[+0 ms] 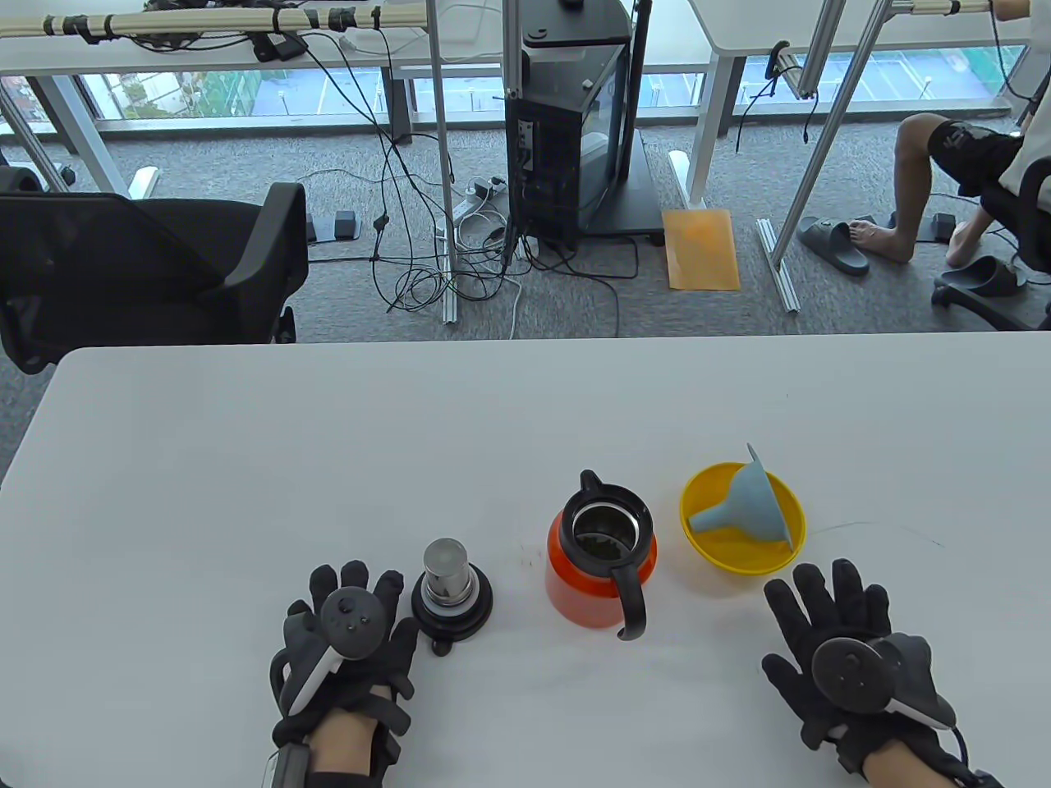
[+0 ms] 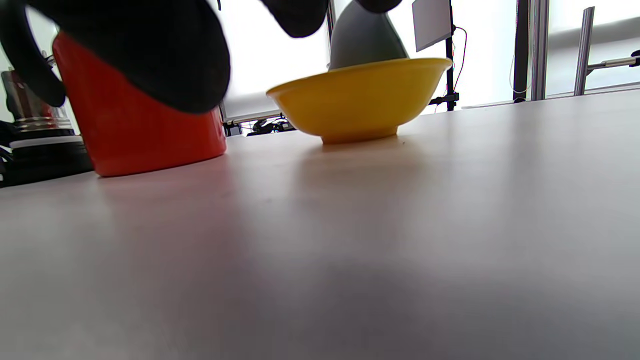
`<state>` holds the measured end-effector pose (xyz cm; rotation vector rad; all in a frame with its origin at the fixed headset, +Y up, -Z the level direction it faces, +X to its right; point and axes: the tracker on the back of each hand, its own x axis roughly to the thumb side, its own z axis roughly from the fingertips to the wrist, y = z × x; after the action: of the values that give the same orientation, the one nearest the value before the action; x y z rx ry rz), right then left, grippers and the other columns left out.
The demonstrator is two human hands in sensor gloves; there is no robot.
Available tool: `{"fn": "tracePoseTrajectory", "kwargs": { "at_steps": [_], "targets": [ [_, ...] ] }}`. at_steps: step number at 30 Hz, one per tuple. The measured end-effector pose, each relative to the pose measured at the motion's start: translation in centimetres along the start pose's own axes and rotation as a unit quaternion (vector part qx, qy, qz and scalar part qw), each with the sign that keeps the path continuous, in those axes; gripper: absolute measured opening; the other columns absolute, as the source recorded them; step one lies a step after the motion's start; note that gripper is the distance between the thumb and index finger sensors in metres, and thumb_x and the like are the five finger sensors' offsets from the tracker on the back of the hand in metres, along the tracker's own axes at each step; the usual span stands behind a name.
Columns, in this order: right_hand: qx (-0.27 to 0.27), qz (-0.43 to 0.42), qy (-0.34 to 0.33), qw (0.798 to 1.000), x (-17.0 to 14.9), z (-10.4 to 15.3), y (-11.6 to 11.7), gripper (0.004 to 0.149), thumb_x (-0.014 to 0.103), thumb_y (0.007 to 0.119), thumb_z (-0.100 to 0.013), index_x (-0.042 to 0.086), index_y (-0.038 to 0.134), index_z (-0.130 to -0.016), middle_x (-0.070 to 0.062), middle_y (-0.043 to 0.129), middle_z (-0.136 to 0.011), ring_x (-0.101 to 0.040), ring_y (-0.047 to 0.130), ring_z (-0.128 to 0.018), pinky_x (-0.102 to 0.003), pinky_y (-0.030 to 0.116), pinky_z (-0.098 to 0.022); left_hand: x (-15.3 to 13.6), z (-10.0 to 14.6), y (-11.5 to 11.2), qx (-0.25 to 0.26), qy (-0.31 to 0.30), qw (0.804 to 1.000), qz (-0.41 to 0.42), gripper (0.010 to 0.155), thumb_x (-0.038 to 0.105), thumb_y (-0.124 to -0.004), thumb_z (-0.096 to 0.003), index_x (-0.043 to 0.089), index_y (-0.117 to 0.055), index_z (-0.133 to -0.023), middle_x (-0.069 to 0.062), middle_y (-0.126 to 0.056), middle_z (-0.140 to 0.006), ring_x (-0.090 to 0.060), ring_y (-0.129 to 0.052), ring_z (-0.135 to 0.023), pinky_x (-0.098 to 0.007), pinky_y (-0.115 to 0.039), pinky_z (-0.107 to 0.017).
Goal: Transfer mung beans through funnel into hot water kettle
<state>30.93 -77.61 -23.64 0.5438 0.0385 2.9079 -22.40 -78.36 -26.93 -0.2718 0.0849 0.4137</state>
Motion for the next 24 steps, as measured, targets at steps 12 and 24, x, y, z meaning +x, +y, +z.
{"fn": "tracePoseTrajectory", "kwargs": {
  "at_steps": [12,24],
  "targets": [
    [-0.018,-0.033,0.006,0.999,-0.8,0.3,-0.2,0.083,0.041,0.079,-0.05,0.007,0.033,-0.112,-0.032,0.017,-0.108,-0.062,-0.001,-0.088,-0.079,0.01,-0.054,5.0,0.3,6.6,0.031,-0.016,0.999,0.021,0.068,0.05,-0.064,-0.0488,0.033,-0.04,-0.11,-0.005,-0.013,-0.117,-0.038,0.002,-0.104,-0.069,-0.009,-0.069],
    [-0.002,-0.044,0.0,0.999,-0.7,0.3,0.0,0.083,0.041,0.078,-0.051,0.007,0.034,-0.111,-0.033,0.018,-0.107,-0.062,-0.001,-0.088,-0.079,0.011,-0.054,10.9,-1.8,4.4,-0.047,-0.036,0.998,-0.001,0.075,0.058,-0.061,-0.0473,0.036,-0.026,-0.11,-0.003,0.003,-0.113,-0.042,-0.008,-0.106,-0.066,-0.038,-0.075]
  ]
}}
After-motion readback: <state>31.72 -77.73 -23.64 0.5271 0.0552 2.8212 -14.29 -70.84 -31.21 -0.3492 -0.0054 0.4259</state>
